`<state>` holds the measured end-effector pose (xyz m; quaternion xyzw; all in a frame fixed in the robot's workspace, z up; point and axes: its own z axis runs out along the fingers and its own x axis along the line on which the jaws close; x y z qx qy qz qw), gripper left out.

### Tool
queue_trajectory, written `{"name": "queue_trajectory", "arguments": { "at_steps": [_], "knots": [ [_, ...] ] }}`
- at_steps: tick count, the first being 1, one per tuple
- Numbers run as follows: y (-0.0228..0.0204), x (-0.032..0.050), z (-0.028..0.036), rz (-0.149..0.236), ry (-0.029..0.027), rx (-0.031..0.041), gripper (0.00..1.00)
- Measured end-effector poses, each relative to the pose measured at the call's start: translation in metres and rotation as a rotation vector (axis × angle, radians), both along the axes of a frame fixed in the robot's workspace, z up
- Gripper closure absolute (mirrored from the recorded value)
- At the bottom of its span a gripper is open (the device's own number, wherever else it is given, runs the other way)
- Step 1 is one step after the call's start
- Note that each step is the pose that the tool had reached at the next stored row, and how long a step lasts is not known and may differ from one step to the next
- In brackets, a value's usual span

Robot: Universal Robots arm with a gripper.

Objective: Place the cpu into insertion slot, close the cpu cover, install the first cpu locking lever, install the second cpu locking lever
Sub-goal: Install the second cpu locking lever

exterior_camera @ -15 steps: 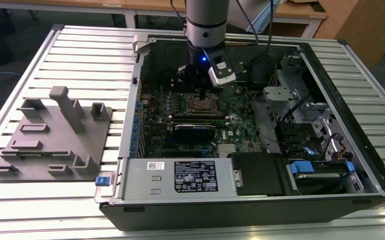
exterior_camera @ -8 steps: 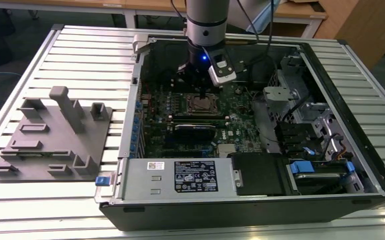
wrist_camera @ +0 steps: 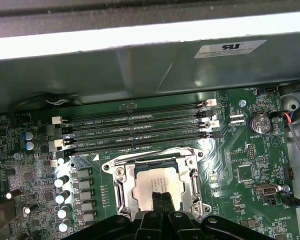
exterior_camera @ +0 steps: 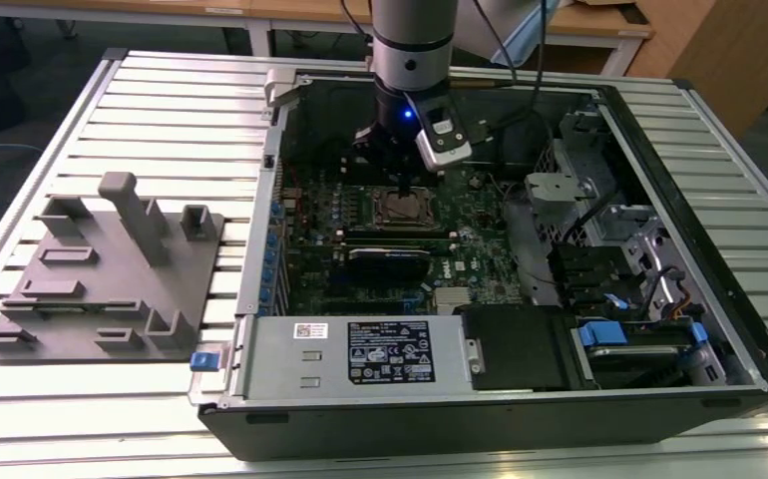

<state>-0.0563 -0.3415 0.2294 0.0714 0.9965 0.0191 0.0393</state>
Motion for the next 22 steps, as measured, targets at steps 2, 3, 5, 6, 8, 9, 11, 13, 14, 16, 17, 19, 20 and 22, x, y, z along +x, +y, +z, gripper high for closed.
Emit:
{"name": "queue_trajectory", "arguments": {
  "at_steps": [2, 3, 5, 6, 8, 9, 11, 13, 14, 16, 17, 19, 20, 22],
  "knots": [
    [0.0, 0.0, 0.0008, 0.0, 0.0002, -0.0002, 0.9],
    [0.0, 0.0, 0.001, 0.0, -0.0001, 0.0001, 0.9],
    [0.0, 0.0, 0.001, 0.0, -0.0002, 0.0003, 0.9],
    [0.0, 0.0, 0.001, 0.0, -0.0002, 0.0003, 0.9],
    [0.0, 0.0, 0.0071, 0.0, -0.0001, 0.0001, 0.9],
    [0.0, 0.0, 0.0071, 0.0, -0.0001, 0.0001, 0.9],
    [0.0, 0.0, 0.0071, 0.0, -0.0001, 0.0001, 0.9],
    [0.0, 0.0, 0.0072, 0.0, -0.0001, 0.0001, 0.9],
    [0.0, 0.0, 0.0071, 0.0, -0.0001, 0.0002, 0.9],
    [-0.0003, 0.0, 0.0073, 0.0, 0.0001, -0.0002, 0.9],
    [-0.001, 0.0, 0.0073, 0.0, 0.0002, -0.0002, 0.9],
    [-0.0028, 0.0, 0.0072, 0.0, -0.0001, 0.0001, 0.9],
    [-0.0041, 0.0, 0.0072, 0.0, 0.0, 0.0001, 0.9],
    [-0.0068, 0.0, 0.0072, 0.0, -0.0001, 0.0001, 0.9]
  ]
}}
